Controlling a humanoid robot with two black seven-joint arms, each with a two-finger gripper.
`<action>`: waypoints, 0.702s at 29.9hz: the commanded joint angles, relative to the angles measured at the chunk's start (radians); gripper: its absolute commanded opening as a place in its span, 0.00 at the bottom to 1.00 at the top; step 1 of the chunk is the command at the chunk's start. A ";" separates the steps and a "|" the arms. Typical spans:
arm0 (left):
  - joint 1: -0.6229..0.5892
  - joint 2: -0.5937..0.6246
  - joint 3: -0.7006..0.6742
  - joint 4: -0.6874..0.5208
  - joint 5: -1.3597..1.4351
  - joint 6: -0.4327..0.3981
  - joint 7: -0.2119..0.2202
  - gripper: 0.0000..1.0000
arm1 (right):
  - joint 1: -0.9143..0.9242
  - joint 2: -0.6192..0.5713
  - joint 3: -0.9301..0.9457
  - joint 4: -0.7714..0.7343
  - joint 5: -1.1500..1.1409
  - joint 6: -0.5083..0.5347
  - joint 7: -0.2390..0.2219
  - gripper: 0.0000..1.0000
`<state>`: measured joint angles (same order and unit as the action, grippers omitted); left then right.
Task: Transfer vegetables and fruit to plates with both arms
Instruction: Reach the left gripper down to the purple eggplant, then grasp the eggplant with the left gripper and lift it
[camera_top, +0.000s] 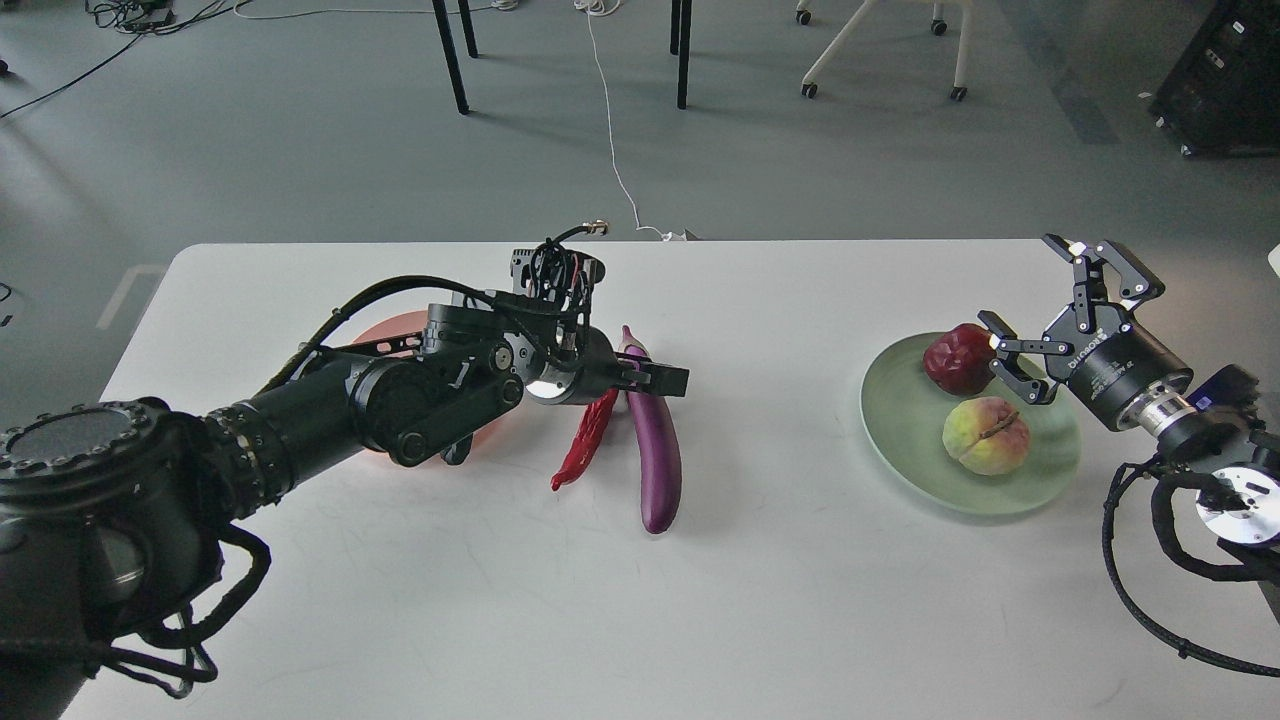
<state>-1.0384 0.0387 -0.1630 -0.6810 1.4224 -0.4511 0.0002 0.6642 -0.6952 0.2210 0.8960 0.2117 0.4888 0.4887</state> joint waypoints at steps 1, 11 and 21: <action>0.001 -0.016 0.000 0.001 0.000 0.000 0.000 0.98 | -0.005 0.000 0.000 0.000 0.000 0.000 0.000 0.96; 0.011 -0.039 0.003 0.029 0.001 0.002 0.000 0.98 | -0.008 -0.001 0.000 0.003 -0.002 0.000 0.000 0.96; 0.017 -0.039 0.003 0.041 -0.003 -0.009 -0.006 0.79 | -0.008 0.000 -0.002 0.003 -0.002 0.000 0.000 0.96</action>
<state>-1.0223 0.0000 -0.1595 -0.6400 1.4269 -0.4530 -0.0065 0.6565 -0.6949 0.2194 0.8989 0.2101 0.4888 0.4887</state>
